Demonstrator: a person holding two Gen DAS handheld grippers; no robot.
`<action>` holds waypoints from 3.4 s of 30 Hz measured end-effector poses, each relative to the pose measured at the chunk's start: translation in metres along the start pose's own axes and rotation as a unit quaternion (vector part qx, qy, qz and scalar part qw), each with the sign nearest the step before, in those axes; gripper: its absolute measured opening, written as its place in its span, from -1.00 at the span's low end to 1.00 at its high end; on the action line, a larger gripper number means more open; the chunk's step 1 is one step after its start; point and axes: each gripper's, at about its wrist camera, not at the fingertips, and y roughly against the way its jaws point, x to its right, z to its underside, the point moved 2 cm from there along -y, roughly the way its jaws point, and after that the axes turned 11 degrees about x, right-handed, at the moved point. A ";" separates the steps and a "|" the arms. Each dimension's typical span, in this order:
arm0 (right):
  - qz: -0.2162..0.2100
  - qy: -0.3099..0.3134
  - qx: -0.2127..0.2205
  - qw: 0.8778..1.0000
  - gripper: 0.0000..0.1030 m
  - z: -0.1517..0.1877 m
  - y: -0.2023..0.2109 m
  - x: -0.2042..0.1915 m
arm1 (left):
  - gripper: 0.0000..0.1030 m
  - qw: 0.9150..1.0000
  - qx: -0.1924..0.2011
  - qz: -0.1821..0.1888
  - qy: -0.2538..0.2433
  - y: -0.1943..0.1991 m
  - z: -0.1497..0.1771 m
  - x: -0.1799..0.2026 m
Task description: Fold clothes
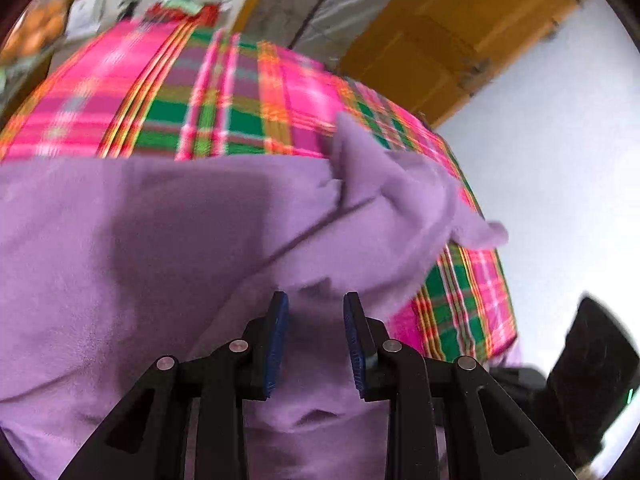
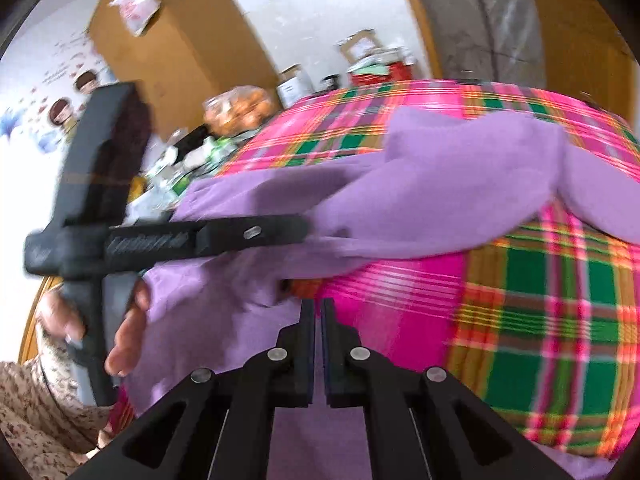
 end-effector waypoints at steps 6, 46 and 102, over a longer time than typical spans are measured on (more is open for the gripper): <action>0.047 -0.035 0.024 0.998 -0.92 -0.004 0.025 0.038 | -0.30 0.993 -0.009 -0.039 -0.114 -0.001 0.014 0.032; 0.185 -0.343 0.118 0.914 -0.87 -0.046 0.041 0.262 | -0.62 0.994 -0.045 -0.056 -0.079 -0.026 0.012 0.012; 0.304 -0.387 0.221 0.842 -0.80 0.021 0.213 0.325 | -0.85 0.998 -0.055 -0.004 -0.017 0.016 0.039 0.011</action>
